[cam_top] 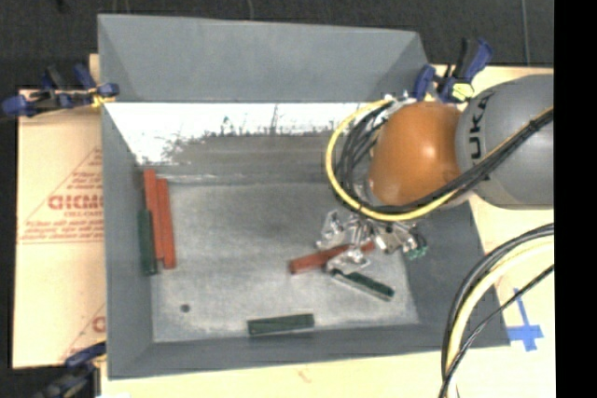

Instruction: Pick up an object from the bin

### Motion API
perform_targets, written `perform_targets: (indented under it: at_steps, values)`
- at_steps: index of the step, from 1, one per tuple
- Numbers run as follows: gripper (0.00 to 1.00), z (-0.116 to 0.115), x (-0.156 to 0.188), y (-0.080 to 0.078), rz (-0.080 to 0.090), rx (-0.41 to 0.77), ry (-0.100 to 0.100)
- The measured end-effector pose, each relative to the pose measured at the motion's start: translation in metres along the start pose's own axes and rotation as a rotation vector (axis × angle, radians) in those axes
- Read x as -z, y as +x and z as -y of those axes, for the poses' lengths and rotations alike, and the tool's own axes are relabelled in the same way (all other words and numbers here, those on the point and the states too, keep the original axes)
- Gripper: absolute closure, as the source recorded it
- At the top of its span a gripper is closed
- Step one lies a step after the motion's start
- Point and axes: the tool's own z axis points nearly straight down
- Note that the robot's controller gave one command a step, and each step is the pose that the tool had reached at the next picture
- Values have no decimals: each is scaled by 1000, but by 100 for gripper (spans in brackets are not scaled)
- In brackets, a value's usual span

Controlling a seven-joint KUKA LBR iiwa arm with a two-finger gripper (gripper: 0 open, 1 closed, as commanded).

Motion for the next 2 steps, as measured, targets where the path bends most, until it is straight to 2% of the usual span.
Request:
perform_targets:
  at_steps: [1,2]
  values:
    - [100,0,0,0,0,-1,0]
    - [100,-14,177,-11,-1,31,10]
